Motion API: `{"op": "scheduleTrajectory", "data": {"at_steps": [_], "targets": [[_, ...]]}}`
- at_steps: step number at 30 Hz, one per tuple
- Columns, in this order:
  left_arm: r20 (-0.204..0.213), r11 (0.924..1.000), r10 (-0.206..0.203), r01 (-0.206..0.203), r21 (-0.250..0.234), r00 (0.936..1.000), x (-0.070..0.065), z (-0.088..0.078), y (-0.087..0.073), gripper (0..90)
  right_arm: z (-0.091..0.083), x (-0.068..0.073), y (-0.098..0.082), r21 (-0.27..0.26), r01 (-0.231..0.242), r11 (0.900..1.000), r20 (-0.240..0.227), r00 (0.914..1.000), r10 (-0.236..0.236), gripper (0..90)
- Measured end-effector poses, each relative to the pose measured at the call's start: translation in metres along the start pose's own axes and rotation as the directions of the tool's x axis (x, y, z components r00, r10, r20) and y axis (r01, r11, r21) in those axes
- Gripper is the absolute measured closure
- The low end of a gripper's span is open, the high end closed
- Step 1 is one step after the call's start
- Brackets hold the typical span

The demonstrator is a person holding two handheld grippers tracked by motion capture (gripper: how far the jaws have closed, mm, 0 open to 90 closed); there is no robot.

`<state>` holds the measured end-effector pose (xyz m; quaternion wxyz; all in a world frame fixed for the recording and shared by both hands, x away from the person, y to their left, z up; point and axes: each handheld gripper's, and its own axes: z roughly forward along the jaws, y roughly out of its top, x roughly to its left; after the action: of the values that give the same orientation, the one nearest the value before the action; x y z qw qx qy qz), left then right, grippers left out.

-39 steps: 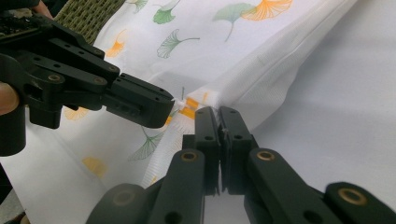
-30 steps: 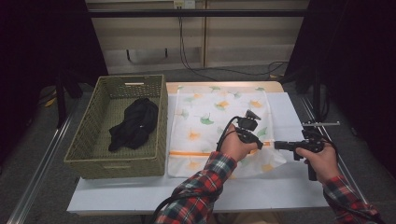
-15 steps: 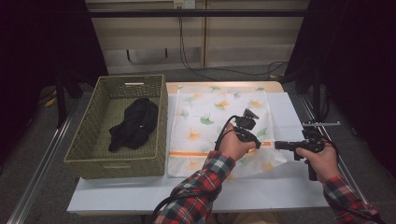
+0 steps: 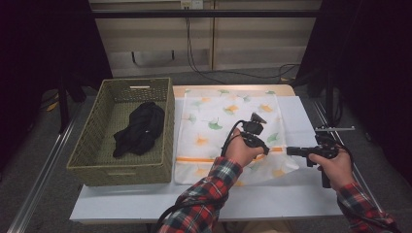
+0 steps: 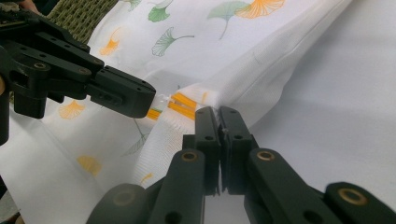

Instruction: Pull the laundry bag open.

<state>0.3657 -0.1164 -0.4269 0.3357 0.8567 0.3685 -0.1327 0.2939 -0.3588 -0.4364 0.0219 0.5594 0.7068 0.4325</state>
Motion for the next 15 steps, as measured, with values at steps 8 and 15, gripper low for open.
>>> {"op": "scheduleTrajectory", "data": {"at_steps": [8,15], "targets": [[-0.023,0.9998,-0.019,0.019,-0.001,0.9995,0.0059,-0.0003,-0.0038,90.0,-0.0045,-0.0048,-0.0005,-0.006,-0.013,1.000,0.020,0.9997,0.013,87.5],[-0.025,0.9986,-0.053,0.053,-0.009,0.9983,0.0070,-0.0036,-0.0041,90.0,-0.0043,-0.0052,-0.0013,-0.009,-0.007,1.000,0.024,0.9997,0.007,87.5]]}}
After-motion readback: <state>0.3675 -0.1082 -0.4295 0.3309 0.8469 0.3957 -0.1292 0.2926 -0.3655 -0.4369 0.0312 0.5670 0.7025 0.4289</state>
